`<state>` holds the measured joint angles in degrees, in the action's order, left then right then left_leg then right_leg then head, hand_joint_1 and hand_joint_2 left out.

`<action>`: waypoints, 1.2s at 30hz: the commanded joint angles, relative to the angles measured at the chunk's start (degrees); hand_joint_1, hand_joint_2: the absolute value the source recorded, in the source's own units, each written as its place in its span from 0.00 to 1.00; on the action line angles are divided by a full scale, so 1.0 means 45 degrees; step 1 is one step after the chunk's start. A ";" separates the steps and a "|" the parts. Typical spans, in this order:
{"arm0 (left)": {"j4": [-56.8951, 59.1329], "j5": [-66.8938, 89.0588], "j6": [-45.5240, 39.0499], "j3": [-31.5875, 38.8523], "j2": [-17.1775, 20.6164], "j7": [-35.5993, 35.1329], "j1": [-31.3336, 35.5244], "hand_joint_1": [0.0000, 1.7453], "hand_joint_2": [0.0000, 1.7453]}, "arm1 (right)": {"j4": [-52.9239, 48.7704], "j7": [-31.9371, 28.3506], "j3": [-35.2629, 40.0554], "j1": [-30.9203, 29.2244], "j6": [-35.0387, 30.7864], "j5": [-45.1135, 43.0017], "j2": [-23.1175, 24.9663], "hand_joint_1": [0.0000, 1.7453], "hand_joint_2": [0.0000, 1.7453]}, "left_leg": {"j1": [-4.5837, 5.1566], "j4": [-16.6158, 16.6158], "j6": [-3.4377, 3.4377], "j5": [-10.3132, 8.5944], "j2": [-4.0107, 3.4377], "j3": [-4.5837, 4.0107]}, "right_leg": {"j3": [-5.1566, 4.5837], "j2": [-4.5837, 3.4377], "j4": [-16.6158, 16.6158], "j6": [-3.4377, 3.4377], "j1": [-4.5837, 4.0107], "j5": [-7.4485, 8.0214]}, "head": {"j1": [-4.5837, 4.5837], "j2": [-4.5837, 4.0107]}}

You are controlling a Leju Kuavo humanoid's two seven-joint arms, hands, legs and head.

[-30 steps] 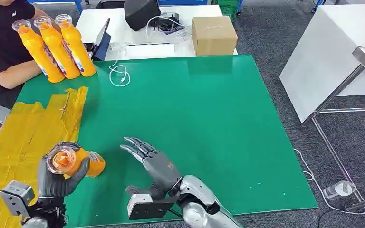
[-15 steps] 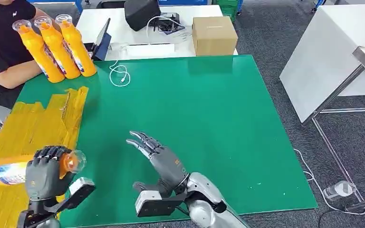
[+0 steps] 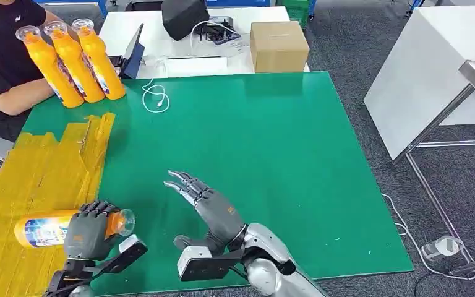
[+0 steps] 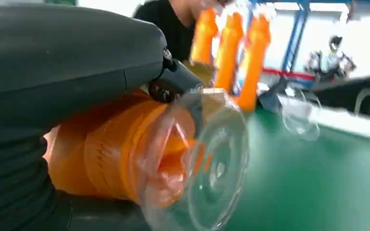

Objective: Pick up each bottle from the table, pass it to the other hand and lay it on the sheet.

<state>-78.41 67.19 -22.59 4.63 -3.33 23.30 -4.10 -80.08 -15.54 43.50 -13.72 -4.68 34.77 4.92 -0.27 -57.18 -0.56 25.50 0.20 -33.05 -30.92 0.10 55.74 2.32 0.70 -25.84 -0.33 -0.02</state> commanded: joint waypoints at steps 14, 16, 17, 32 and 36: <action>0.2869 -0.3429 0.3049 0.0036 0.1124 0.0696 0.1012 0.00 0.00 | 0.1114 -0.0010 0.0163 -0.1165 0.0442 -0.0449 -0.0178 0.00 0.00 | -0.0002 0.0017 0.0006 -0.0001 -0.0023 0.0058 | 0.0054 -0.0021 -0.0012 -0.0013 -0.0006 0.0006 | 0.0000 0.0000; 0.2659 -0.3975 0.3368 0.0233 0.1153 0.0963 0.0888 0.00 0.00 | 0.1194 -0.0020 0.0175 -0.1210 0.0478 -0.0491 -0.0192 0.00 0.00 | -0.0003 0.0020 0.0007 0.0001 -0.0035 0.0067 | 0.0060 -0.0035 -0.0013 -0.0014 -0.0008 0.0008 | 0.0000 0.0000; 0.2393 -0.4685 0.3785 0.0502 0.1138 0.1293 0.0792 0.00 0.00 | 0.1259 -0.0025 0.0161 -0.1211 0.0490 -0.0531 -0.0195 0.00 0.00 | -0.0009 0.0022 0.0010 0.0005 -0.0046 0.0082 | 0.0072 -0.0046 -0.0019 -0.0021 -0.0016 0.0008 | -0.0005 0.0000; -0.4097 -1.5556 0.9806 0.2744 -0.1595 0.2450 -0.0416 0.00 0.00 | -0.0362 -0.1735 -0.1723 0.1742 -0.0908 -0.1337 0.0341 0.00 0.00 | -0.0017 -0.0004 0.0002 0.0008 0.0030 0.0031 | 0.0047 0.0032 -0.0009 -0.0006 -0.0018 -0.0014 | 0.0010 0.0000; -0.4512 -1.6401 1.0293 0.1954 -0.1817 0.2516 -0.0871 0.00 0.00 | -0.1212 -0.2741 -0.2545 0.2607 -0.1933 -0.1677 0.0768 0.00 0.00 | -0.0005 0.0001 -0.0001 0.0021 0.0024 0.0030 | 0.0049 0.0027 -0.0012 -0.0012 -0.0006 -0.0022 | 0.0000 0.0000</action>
